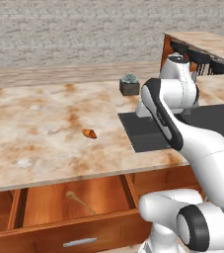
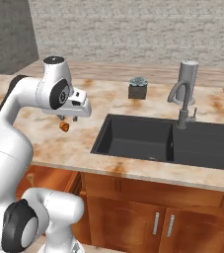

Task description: Pick the wooden spoon from the drawer and place it on the counter.

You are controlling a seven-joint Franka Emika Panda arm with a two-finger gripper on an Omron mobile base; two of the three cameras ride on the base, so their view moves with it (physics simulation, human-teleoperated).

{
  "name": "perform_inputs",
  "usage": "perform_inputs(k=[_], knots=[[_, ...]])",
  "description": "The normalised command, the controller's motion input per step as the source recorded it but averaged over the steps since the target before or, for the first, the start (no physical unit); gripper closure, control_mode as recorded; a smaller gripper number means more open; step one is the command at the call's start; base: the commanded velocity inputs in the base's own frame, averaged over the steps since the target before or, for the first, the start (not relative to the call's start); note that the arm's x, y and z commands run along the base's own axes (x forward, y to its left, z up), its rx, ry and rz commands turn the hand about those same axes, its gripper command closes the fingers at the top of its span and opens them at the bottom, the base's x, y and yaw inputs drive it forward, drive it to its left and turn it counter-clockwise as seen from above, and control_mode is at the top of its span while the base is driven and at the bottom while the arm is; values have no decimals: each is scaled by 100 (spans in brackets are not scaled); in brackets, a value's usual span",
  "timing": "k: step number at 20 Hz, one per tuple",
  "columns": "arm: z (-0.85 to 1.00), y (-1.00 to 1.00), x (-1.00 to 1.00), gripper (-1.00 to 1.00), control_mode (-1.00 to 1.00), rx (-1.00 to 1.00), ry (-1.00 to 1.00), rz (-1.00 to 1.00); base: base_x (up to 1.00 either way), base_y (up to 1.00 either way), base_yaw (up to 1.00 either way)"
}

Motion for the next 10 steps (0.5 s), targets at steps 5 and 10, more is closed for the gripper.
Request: perform_inputs(k=[5, 10], knots=[[0, 0, 0, -100, 100, 0, 0, 0, 0, -9, 1], [0, 0, 0, -100, 100, 0, 0, 0, 0, -51, 28]])
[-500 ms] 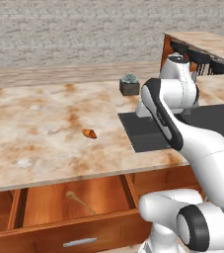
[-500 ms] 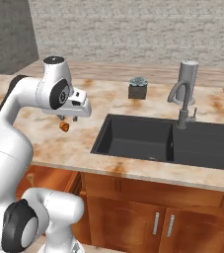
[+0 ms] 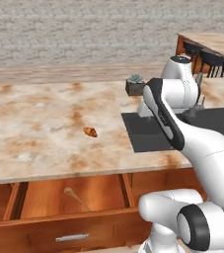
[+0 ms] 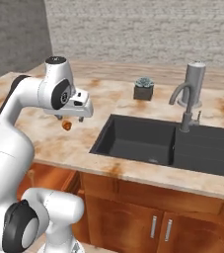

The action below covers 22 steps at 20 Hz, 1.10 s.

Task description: Pick the wooden spoon from the drawer and place it on the counter.

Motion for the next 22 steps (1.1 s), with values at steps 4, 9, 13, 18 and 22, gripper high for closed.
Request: perform_inputs(k=[4, 9, 13, 18, 22], knots=[[0, 0, 0, -100, 100, 0, 0, 0, 0, -47, 45], [0, 0, 0, -100, 100, 0, 0, 0, 0, -42, 57], [0, 0, 0, -100, 100, 0, 0, 0, -1, -52, 66], [0, 0, 0, -100, 100, 0, 0, 0, -6, -56, 68], [0, 0, 0, -100, 100, 0, 0, 0, 0, -53, 68]])
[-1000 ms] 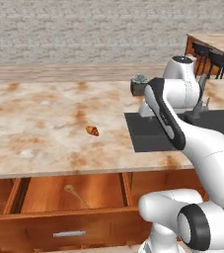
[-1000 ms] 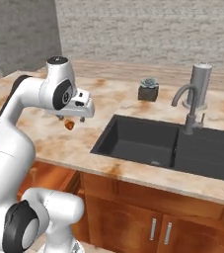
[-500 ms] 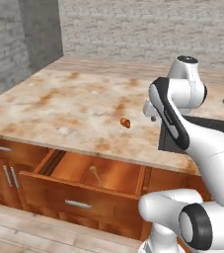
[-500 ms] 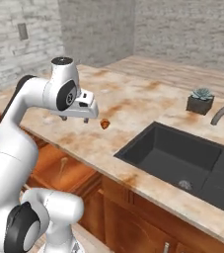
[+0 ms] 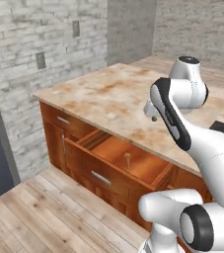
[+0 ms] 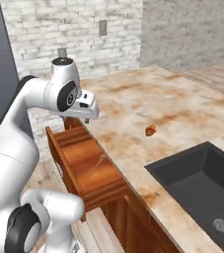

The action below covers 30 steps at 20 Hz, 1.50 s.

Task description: Pick the wooden spoon from the drawer and place it on the counter.

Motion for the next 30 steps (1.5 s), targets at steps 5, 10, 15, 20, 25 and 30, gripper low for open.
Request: perform_inputs(k=[5, 10, 15, 20, 25, 30], knots=[[0, 0, 0, -100, 100, 0, 0, 0, 0, -53, 69], [0, 0, 0, -100, 100, 0, 0, 0, -4, -54, 70], [-18, -33, -7, -100, -100, 1, 0, 34, -5, -23, 27], [-40, -44, 0, -100, -100, 3, 0, 30, 0, 0, 0], [-70, -7, 21, -100, -100, 0, 2, 7, 0, 0, 0], [-86, -2, 22, -100, -100, -4, 2, 4, 0, 0, 0]])
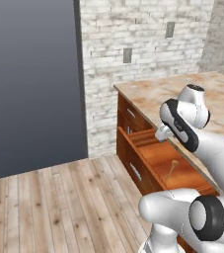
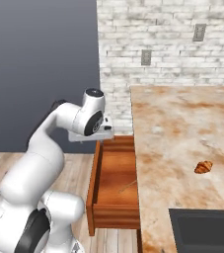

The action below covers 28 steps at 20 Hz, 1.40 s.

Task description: Pick the wooden spoon from the drawer and place it on the counter.

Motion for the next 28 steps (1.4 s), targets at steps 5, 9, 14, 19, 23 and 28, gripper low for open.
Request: perform_inputs(k=[5, 9, 14, 19, 23, 28], knots=[[-85, 0, 20, -100, -100, -5, 1, 1, 0, 0, 0], [-71, 0, 18, -100, -100, 0, 0, 0, 0, 0, 0], [-60, 0, 10, -100, -100, 0, 1, 0, 0, 0, 0], [-56, 0, 12, -100, -100, 0, 5, 0, 0, 0, 0], [-64, 2, 17, -100, -100, -1, 7, 0, 0, 0, 0], [-62, 4, 9, -100, -100, -1, 10, 0, 0, 0, 0]])
